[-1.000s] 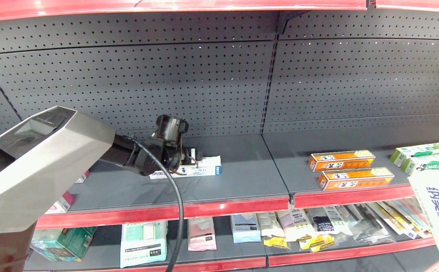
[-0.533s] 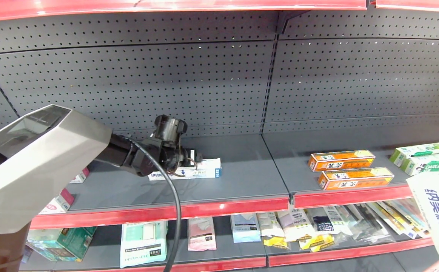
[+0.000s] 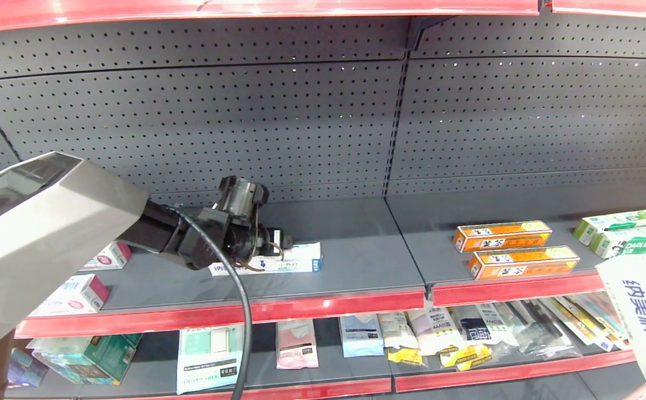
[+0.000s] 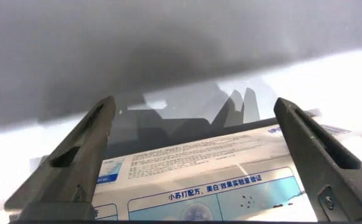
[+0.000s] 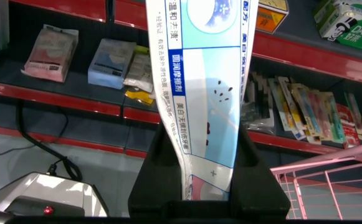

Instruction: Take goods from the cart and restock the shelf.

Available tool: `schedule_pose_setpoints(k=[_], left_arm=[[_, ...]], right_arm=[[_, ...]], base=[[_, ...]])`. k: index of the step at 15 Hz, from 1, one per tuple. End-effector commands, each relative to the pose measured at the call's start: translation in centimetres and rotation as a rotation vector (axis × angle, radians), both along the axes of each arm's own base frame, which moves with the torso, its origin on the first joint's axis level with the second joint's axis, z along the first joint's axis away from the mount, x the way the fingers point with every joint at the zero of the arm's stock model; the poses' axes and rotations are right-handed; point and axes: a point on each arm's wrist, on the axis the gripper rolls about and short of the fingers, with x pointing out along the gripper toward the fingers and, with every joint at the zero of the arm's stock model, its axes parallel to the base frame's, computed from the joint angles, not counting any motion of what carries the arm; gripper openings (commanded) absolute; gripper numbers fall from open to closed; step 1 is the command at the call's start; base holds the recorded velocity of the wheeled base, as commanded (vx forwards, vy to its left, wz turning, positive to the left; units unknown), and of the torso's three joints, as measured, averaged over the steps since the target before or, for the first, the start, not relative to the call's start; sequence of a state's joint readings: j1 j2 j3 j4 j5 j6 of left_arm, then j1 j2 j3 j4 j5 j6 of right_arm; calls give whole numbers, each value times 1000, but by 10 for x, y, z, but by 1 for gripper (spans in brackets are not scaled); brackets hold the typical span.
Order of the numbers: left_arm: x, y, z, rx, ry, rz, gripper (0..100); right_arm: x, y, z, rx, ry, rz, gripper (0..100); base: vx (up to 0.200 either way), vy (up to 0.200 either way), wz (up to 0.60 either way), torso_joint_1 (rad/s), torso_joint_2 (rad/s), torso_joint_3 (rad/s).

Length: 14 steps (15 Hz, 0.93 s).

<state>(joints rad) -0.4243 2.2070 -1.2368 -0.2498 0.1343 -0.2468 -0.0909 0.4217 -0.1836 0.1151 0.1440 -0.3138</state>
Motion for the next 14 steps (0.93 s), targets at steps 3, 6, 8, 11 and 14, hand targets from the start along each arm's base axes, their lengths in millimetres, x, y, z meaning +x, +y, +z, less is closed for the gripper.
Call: schedule_pose_setpoints(k=[3,6,8,11,14], left_arm=[[-10,4,2,-4,19,-8,100],[-11,5,3,-6,18,-7,100],[-15,7,4,-5,22,-7,100],[-20,9,0,5,45,-7,100],[-25,11,0,8,53,-9,100]], right_arm=[[0,0,0,-10,2,6,0],[0,0,-1,-11,3,6,0],[0,0,-1,-13,3,7,0],[0,0,-1,-11,3,6,0],[0,0,-1,-12,5,7,0]], base=[[0,0,0,0,0,0],[0,0,0,0,0,0],[0,0,0,0,0,0],[0,0,0,0,0,0],[0,0,0,0,0,0]])
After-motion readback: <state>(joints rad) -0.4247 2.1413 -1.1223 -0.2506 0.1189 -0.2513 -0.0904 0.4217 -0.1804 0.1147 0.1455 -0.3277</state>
